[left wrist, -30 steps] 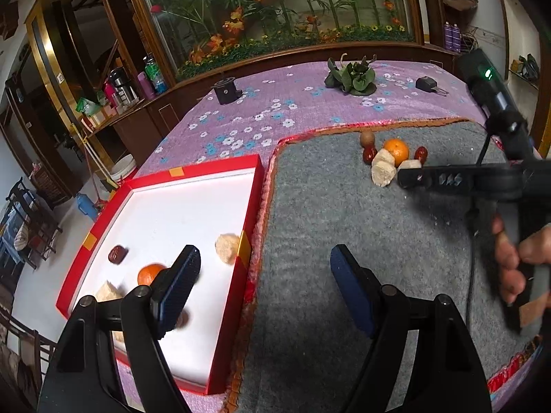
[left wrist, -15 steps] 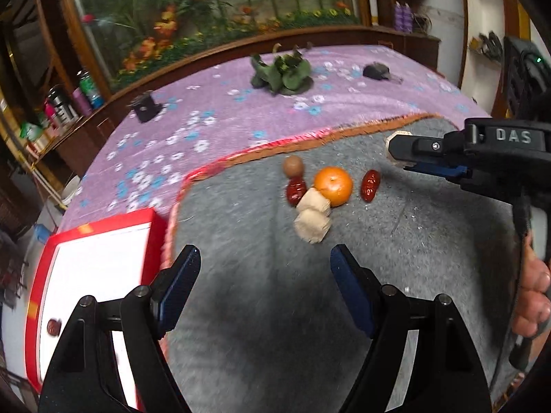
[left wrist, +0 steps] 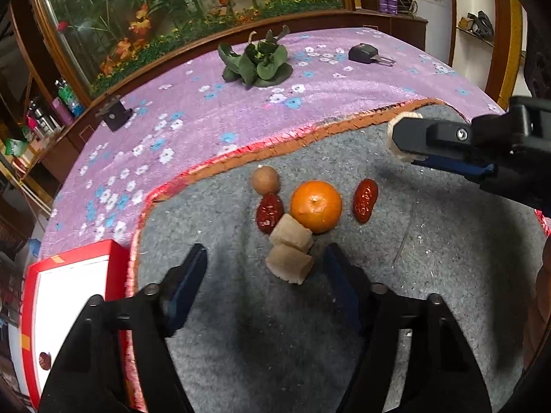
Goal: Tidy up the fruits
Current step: 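Grasp a beige cube with the right tool while the left tool grasps another beige cube, then lift both beige cubes off the felt and hold them above the mat, then carry both beige cubes into the white tray and open both tools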
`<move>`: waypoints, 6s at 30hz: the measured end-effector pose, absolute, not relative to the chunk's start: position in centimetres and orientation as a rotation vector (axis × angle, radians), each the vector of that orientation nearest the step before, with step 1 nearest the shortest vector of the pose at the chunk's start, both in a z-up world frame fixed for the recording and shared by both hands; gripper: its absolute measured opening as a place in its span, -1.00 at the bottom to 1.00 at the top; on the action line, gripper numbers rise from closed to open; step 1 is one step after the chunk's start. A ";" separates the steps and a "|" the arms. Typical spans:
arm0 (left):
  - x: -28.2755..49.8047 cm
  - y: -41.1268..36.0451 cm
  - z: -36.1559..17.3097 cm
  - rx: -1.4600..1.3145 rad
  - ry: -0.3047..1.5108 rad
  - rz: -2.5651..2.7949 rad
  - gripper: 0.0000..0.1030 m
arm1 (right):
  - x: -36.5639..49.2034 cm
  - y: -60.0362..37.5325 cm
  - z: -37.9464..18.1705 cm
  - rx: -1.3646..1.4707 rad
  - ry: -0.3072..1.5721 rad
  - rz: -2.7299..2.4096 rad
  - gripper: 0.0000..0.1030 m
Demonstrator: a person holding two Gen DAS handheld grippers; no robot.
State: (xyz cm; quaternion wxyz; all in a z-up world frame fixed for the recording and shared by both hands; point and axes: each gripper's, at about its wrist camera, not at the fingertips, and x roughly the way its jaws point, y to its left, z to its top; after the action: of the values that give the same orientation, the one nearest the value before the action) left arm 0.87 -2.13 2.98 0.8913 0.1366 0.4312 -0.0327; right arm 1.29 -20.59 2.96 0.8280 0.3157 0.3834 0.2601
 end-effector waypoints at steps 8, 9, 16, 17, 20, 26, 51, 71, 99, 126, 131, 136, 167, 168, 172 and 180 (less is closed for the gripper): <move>0.8 -2.0 2.3 0.209 0.922 -0.146 -0.51 | 1.3 -20.3 3.1 0.644 0.803 0.538 -0.61; 0.7 -2.0 2.3 0.208 0.919 -0.146 -0.51 | 1.3 -20.3 3.2 0.636 0.799 0.531 -0.61; -1.9 -1.0 3.8 0.187 0.869 -0.067 -0.51 | 1.2 -20.1 3.3 0.600 0.790 0.518 -0.61; -2.6 -0.9 4.3 0.191 0.847 -0.044 -0.51 | 1.2 -20.0 3.4 0.596 0.789 0.519 -0.61; -4.6 -0.5 5.9 0.212 0.784 0.025 -0.51 | 1.1 -19.8 3.4 0.583 0.788 0.521 -0.61; -8.1 0.6 8.2 0.196 0.700 0.115 -0.50 | 0.9 -19.3 3.7 0.548 0.779 0.520 -0.61; -13.5 3.4 8.3 0.094 0.675 0.105 -0.50 | -6.8 -18.0 5.9 0.433 0.672 0.566 -0.61; -13.0 5.1 6.2 0.044 0.725 0.084 -0.50 | -9.1 -13.7 4.0 0.323 0.740 0.658 -0.61; -13.7 7.1 5.8 0.015 0.720 0.082 -0.50 | -9.4 -13.1 3.8 0.296 0.749 0.649 -0.61; -14.7 12.3 5.4 -0.070 0.703 0.131 -0.50 | -9.7 -8.1 4.3 0.248 0.759 0.690 -0.61; -14.9 14.0 5.7 -0.089 0.689 0.162 -0.50 | -9.2 -6.5 4.5 0.299 0.793 0.738 -0.61; -15.0 15.8 6.1 -0.105 0.674 0.198 -0.50 | -9.1 -4.3 5.7 0.301 0.783 0.783 -0.61; -12.6 23.6 3.5 -0.136 0.736 0.358 -0.50 | -9.4 9.9 5.1 0.109 0.834 0.930 -0.62; -12.5 23.7 3.4 -0.136 0.739 0.361 -0.50 | -9.4 10.3 5.1 0.102 0.837 0.930 -0.62; -11.9 24.1 3.0 -0.140 0.753 0.377 -0.49 | -9.4 11.4 4.7 0.075 0.847 0.933 -0.61; -11.7 24.5 2.7 -0.139 0.776 0.418 0.07 | -9.4 11.8 4.4 0.033 0.844 0.908 -0.29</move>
State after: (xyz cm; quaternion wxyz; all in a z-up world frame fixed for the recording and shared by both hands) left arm -11.75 24.53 2.74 0.9021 -0.0674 0.3753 0.2021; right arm -9.41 11.79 4.39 0.8139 0.0154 0.3955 0.4254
